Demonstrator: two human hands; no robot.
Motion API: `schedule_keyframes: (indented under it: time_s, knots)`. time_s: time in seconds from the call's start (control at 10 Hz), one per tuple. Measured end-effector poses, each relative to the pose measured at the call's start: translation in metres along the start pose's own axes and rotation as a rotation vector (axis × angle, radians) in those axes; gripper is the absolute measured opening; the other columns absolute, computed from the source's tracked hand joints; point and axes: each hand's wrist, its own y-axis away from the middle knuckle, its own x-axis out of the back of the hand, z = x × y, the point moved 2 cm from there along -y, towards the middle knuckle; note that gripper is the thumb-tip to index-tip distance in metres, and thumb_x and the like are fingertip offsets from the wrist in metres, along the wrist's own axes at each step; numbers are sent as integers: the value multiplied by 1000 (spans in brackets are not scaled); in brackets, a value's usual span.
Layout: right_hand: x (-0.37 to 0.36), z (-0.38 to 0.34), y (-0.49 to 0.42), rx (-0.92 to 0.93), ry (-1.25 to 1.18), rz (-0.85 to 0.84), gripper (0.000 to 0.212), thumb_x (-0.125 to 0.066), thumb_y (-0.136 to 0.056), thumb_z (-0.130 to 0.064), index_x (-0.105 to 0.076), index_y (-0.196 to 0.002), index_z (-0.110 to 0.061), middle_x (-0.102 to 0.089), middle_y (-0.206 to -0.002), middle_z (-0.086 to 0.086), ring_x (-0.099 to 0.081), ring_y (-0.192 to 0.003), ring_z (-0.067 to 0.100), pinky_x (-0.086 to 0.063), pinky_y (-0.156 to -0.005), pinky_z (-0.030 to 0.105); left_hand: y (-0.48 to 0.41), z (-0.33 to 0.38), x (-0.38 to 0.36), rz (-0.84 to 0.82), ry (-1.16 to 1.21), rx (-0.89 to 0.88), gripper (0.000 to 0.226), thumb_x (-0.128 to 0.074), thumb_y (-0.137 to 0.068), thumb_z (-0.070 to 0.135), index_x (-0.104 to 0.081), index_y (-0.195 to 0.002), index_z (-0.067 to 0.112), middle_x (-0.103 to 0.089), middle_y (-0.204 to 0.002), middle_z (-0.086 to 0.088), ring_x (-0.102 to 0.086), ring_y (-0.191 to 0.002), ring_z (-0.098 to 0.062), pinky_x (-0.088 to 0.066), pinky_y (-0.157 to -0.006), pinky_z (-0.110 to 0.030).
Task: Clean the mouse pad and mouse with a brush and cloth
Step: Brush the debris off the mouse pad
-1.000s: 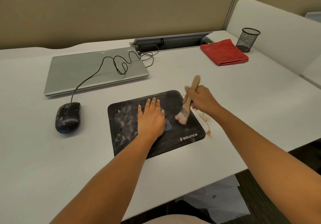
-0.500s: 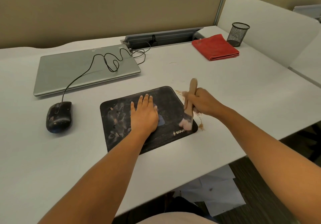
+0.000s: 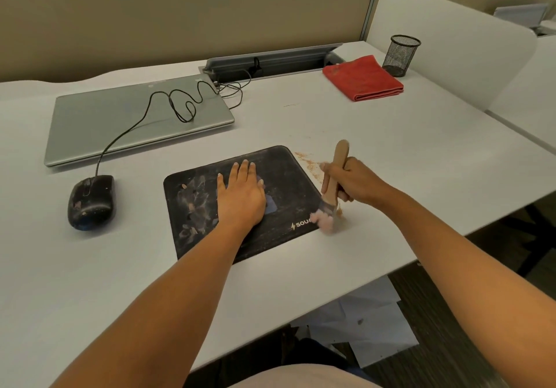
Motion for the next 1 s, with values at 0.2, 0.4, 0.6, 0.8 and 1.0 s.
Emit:
schedule_keyframes:
  time_s: [0.2,0.4,0.6,0.8,1.0]
  knots:
    - [3,4,4,69,-14,285,48,-38,-98,-33,-63,-77,2,-53,-58,4,-51,-48,11,-42,-52,20,0,0,0,-4,-1,0,50,-18,-100,30,-13,-148,15,-9,-157,-1,-3,-145,-18,0,-116,-45]
    - [-9,2,12,-9,48,5,38,-39,-98,-34,-58,-80,-6,-55,-63,-3,-51,-48,8,-38,-46,15,0,0,1,-10,-8,4,50,-17,-100,30,-12,-148,15,-9,-157,-1,-3,-145,-18,0,-116,-46]
    - [-12,-4,7,72,-145,316,46,-38,-98,-33,-64,-77,-1,-53,-53,2,-51,-43,7,-41,-49,16,0,1,1,-24,-6,1,51,-17,-100,31,-11,-148,15,-8,-157,-1,-2,-145,-18,0,-116,-45]
    - [-40,-4,10,103,-42,173,40,-38,-96,-39,-54,-64,-20,-51,-55,-3,-53,-43,6,-41,-44,5,0,1,2,-29,-14,6,51,-18,-100,32,-11,-148,15,-9,-157,-1,-3,-145,-18,3,-115,-47]
    - [-33,-3,2,43,-88,168,45,-38,-97,-39,-61,-82,-4,-52,-57,-1,-52,-44,7,-42,-44,9,8,-10,13,-53,-44,3,51,-21,-100,38,-16,-147,20,-11,-157,-1,-3,-145,-20,9,-112,-52]
